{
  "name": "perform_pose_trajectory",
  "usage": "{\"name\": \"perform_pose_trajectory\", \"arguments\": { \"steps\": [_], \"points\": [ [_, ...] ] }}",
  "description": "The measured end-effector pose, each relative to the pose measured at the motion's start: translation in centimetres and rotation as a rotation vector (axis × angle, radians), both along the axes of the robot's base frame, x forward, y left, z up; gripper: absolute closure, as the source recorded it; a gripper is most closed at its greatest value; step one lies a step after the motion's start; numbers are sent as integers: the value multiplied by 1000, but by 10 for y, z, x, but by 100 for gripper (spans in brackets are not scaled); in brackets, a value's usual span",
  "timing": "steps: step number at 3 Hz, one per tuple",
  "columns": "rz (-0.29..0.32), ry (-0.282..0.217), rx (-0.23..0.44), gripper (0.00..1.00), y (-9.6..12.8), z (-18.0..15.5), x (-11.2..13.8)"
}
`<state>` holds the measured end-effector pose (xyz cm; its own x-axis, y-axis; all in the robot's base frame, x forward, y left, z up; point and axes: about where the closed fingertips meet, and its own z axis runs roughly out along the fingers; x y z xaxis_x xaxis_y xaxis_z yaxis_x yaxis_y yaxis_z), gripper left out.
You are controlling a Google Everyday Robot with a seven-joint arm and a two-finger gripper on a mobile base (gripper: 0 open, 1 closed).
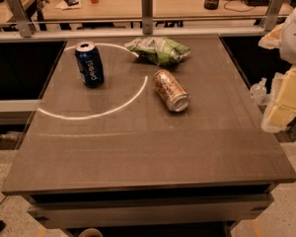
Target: Place orange can upright
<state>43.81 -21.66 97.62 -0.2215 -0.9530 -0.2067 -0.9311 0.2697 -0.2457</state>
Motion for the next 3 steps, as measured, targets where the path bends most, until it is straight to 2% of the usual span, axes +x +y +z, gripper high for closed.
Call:
{"name": "perform_pose_trajectory", "arguments": {
  "steps": [2,3],
  "points": [
    [-19,0,17,0,2,2,3],
    [-76,6,80,0,20,3,17]
  ]
}}
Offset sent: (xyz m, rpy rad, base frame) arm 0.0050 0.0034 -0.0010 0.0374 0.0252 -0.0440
